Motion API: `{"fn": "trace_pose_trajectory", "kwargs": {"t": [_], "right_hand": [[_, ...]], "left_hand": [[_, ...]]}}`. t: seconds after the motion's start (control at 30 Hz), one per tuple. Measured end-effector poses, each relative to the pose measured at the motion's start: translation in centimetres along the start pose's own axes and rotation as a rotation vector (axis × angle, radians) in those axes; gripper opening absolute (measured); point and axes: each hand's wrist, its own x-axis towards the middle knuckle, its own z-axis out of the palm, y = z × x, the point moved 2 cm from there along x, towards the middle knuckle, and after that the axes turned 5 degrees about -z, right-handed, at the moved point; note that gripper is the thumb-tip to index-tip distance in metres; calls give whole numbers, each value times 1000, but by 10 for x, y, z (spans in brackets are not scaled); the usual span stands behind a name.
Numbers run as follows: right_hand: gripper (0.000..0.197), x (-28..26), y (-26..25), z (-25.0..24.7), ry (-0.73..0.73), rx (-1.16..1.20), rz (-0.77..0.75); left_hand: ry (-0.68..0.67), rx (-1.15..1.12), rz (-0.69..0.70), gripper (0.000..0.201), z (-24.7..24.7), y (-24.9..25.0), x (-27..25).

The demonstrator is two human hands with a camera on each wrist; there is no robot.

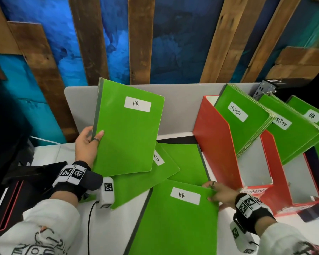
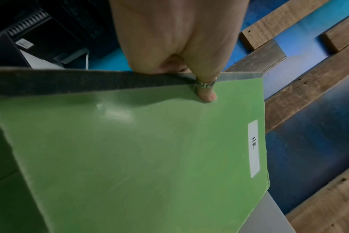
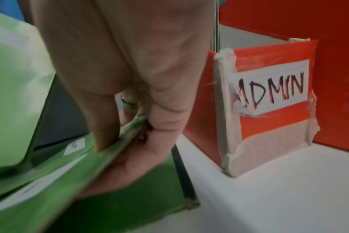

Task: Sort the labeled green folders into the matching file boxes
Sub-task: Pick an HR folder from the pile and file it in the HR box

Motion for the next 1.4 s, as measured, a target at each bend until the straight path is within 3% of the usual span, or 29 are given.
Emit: {"fn": "trace_pose_trajectory", "kwargs": {"t": [0.17,0.33,0.43,0.63,0.93,1.07,1.13,1.33,1.4], "right_hand": [[47,-5,-27,-10,227,282,-235],[38,-7,-40,-15,446,305,-374],[31,-16,-50,-20,504,327,-428],[28,-33,-57,-34,505,271,-514],[32,-73,-71,-59,458,236,-647],[28,-106,-85,-79,390,354,-759],[37,-117,-91,-87,353,450,-829],[64,-112,-103,-88,344,610,-937],[64,-104,-104,-83,370,658,-963]], "left_hand": [[13,19,-19,22,6,1,1],[17,46,2,11,19,11,-5],[34,46,-6,16,22,15,-6],[72,68,-2,31,29,30,-7],[63,45,50,28,41,50,-11],[51,30,60,22,46,56,-14],[23,5,51,10,50,58,-17],[-86,-42,-33,6,60,57,-30],[-133,-31,-52,6,64,52,-38]]}}
